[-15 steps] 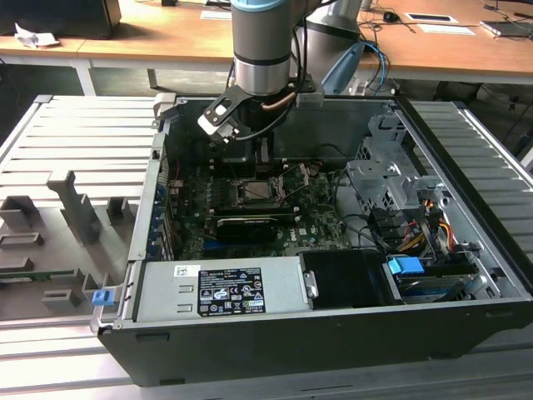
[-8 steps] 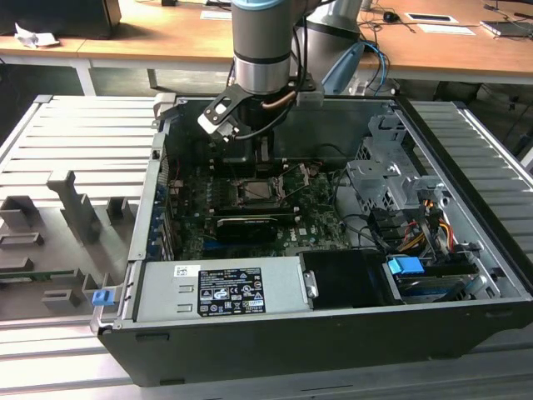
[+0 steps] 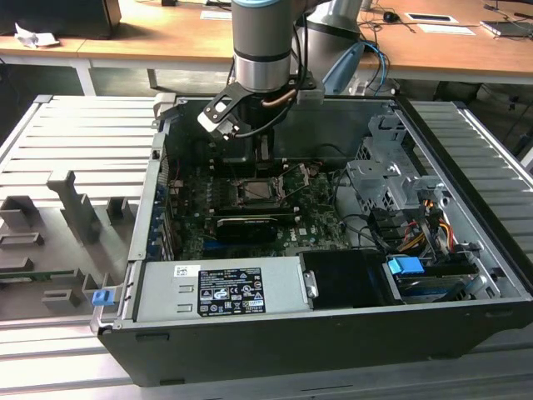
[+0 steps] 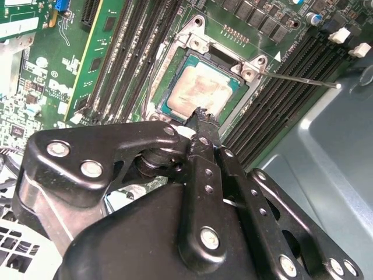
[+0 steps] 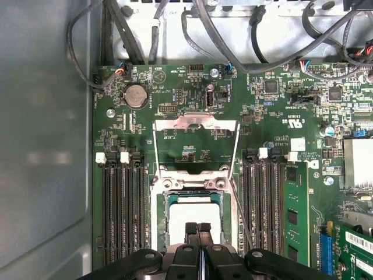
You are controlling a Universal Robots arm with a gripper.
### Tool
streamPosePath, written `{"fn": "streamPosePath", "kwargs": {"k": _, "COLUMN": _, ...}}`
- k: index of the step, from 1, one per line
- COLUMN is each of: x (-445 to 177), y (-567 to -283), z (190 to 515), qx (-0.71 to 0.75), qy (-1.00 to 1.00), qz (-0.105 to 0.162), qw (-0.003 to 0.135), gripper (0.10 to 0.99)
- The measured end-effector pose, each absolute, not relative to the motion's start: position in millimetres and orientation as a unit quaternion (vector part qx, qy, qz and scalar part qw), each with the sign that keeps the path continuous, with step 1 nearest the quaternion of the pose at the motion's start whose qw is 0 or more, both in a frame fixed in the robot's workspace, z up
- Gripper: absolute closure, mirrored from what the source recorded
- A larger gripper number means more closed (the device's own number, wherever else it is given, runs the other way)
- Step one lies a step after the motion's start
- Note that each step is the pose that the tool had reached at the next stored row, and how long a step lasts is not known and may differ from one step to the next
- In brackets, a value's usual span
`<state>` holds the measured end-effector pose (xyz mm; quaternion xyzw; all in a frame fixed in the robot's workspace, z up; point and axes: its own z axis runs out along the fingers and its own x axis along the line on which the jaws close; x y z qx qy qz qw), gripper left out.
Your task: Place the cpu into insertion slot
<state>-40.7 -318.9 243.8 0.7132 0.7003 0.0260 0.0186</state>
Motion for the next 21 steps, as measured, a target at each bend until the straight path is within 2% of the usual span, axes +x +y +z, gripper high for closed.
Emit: {"fn": "streamPosePath", "kwargs": {"k": 21, "x": -40.7, "y": -318.9, "z": 247.4, "qx": 0.713, "qy": 0.7, "qz": 0.026, "qw": 0.019, "gripper": 0.98}}
